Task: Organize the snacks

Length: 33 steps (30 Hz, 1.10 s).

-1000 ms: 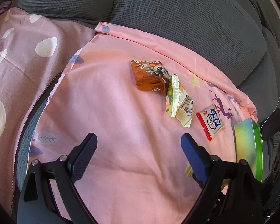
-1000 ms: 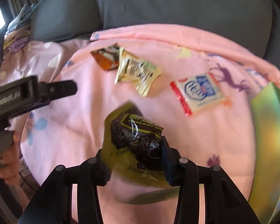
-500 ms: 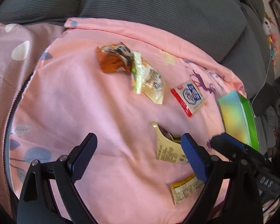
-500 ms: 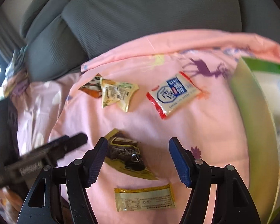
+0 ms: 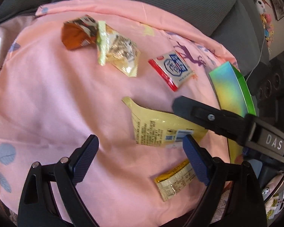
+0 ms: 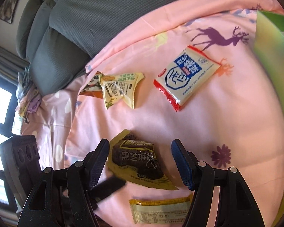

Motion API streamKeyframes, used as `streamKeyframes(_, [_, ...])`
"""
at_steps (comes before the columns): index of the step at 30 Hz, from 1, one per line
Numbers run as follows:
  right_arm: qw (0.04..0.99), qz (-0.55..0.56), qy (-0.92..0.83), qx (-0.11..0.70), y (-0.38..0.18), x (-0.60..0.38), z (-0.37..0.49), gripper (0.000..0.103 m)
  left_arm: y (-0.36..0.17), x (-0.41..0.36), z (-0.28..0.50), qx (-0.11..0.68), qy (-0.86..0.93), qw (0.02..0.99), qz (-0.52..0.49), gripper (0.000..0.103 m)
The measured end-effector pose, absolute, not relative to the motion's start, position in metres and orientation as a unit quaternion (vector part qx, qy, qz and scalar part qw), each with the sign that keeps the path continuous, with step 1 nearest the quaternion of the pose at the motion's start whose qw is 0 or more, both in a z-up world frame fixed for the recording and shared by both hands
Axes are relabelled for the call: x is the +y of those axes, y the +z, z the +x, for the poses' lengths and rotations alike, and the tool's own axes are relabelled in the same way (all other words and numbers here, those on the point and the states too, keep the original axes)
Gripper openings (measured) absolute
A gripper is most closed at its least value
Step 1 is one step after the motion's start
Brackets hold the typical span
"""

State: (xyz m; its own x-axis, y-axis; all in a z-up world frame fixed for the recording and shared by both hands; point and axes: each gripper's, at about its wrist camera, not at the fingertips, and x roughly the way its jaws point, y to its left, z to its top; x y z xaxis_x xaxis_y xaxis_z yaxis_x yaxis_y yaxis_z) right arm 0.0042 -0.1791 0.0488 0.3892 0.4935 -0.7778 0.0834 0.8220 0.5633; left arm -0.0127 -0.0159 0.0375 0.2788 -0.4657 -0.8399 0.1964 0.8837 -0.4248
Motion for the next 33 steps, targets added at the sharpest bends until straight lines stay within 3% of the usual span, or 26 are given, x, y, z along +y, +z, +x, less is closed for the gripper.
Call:
streamKeyframes(5, [0.763,0.296,0.153,0.554,0.035,-0.177,0.008,0.069,0.026,-0.031,-0.012,0.570,-0.227,0.780,-0.125,0.086])
streamKeyframes(10, [0.766,0.269,0.156,0.563,0.029,-0.168,0.005,0.067,0.025,-0.042,-0.013,0.557,-0.247,0.785,-0.115,0.061])
streamKeyframes(16, [0.775,0.247,0.158,0.560,0.029,-0.169,0.001,0.056,0.030,-0.051,-0.015,0.534,-0.241,0.805,-0.090,0.048])
streamKeyframes(33, [0.880,0.207,0.129,0.408,0.147,-0.225,-0.056,0.056,0.135,-0.109,-0.052,0.373,-0.313,0.872,-0.049,0.047])
